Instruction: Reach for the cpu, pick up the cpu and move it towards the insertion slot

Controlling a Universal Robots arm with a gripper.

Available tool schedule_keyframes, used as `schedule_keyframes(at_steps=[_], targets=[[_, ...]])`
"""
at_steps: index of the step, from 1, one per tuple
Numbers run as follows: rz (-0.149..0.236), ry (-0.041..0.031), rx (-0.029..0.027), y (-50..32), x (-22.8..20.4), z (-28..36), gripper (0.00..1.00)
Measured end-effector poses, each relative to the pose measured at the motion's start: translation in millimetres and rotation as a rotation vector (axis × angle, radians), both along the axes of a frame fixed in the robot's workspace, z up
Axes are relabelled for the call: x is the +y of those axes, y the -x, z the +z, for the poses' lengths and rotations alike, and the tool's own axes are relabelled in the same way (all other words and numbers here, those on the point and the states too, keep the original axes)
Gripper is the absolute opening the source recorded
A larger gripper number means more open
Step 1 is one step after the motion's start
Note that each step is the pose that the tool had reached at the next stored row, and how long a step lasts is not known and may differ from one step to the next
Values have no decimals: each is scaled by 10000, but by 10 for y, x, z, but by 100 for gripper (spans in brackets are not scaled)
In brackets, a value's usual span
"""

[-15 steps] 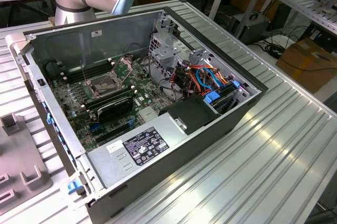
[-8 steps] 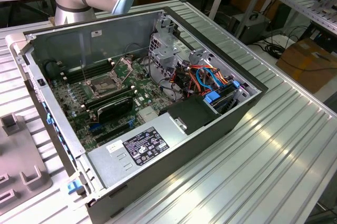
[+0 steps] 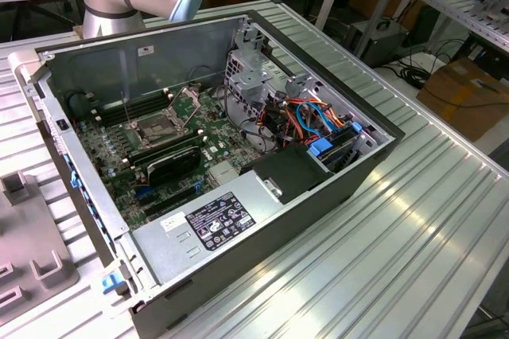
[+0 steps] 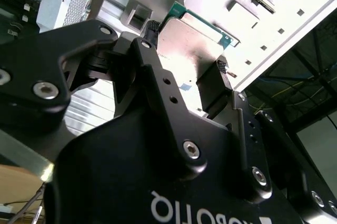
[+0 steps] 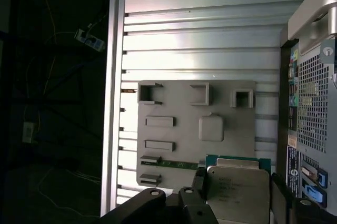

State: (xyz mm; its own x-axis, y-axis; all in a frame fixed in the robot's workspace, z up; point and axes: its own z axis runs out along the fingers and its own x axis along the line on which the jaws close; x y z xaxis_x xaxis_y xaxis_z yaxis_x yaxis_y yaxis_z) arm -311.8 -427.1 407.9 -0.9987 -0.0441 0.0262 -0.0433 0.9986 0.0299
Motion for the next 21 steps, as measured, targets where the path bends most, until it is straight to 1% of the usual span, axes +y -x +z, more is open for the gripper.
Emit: schedule_keyframes(at_steps=[12, 17, 21], targets=[[0, 1, 1, -159, 0, 0, 55], [0, 0, 0, -212, 0, 0, 55], [1, 1, 1, -277, 0, 0, 55]])
